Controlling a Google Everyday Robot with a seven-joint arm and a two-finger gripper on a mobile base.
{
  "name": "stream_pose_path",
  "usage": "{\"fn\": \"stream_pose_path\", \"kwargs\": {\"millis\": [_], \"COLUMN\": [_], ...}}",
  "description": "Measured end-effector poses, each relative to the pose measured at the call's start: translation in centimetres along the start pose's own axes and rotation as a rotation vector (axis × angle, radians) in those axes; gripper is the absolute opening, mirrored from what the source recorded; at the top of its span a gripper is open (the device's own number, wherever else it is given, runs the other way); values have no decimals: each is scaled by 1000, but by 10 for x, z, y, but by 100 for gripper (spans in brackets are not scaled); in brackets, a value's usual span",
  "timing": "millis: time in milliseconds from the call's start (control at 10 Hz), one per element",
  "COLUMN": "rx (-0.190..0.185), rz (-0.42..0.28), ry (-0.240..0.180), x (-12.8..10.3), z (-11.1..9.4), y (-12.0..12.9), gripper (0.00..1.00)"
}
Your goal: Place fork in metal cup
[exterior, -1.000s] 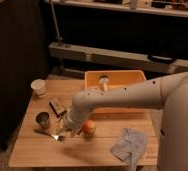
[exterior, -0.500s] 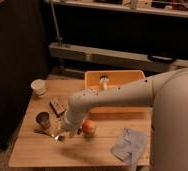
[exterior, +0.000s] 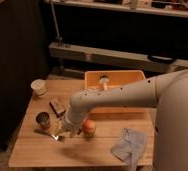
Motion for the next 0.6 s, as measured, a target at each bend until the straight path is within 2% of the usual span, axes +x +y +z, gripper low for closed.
{"fn": "stream_pose_path", "kwargs": {"millis": [600], "rx": [0], "rz": [-3], "ry": [1], "x": [0], "z": [1], "y": [1], "gripper": [57]}}
